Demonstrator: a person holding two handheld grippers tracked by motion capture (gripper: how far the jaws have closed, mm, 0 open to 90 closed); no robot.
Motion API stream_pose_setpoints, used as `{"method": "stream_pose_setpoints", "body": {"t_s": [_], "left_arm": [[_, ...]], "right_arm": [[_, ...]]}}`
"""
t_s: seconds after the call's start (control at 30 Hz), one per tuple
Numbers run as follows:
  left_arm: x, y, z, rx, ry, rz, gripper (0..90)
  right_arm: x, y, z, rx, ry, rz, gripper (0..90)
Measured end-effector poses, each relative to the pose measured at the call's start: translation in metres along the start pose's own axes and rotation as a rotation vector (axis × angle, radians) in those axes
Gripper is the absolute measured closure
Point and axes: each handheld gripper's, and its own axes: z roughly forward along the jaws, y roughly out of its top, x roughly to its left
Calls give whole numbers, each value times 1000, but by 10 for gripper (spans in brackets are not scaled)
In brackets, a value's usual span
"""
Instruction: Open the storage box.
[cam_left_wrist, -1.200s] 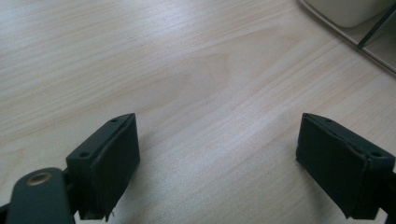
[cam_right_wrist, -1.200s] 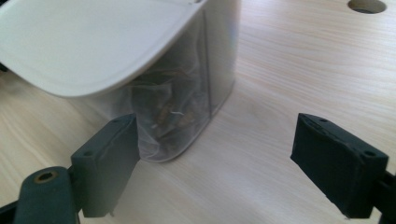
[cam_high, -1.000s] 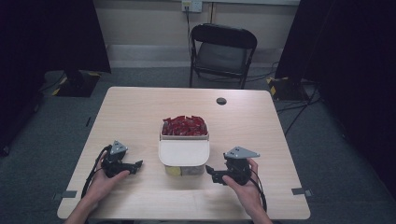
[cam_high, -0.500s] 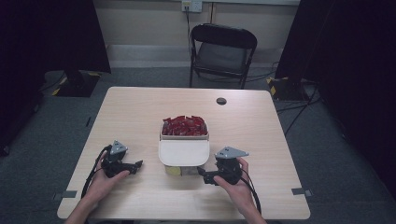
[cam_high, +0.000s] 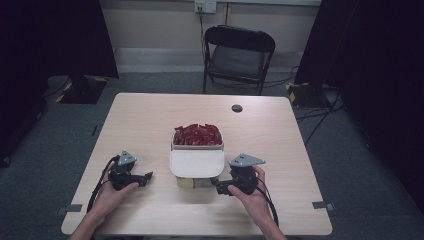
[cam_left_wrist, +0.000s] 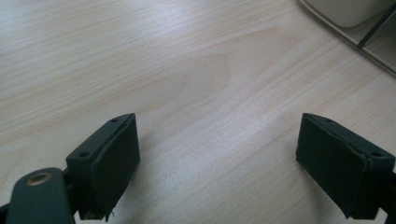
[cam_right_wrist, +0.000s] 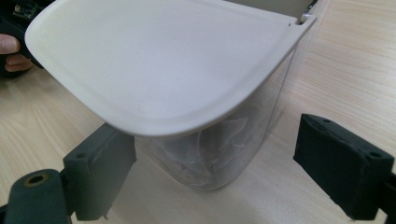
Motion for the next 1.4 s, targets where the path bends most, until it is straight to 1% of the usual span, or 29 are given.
{"method": "stream_pose_setpoints", "body": {"t_s": [0.23,0.5,0.6,1.0,1.17,1.4], "left_arm": [[0,0,0,0,0,0,129],[0,0,0,1,0,2,129],[0,0,0,1,0,1,129],[0,0,0,-2,-1,-5,130],[-1,0,0,-2,-1,-6,130],[-1,0,0,-2,0,-5,130]], "right_arm": [[-1,1,-1,-6,4,0,120],[0,9,-6,-30,8,5,129],[0,10,-4,-26,12,-6,131],[-3,17,-4,-34,24,-2,122],[-5,23,-5,-45,22,-12,128],[-9,29,0,-50,27,3,128]]}}
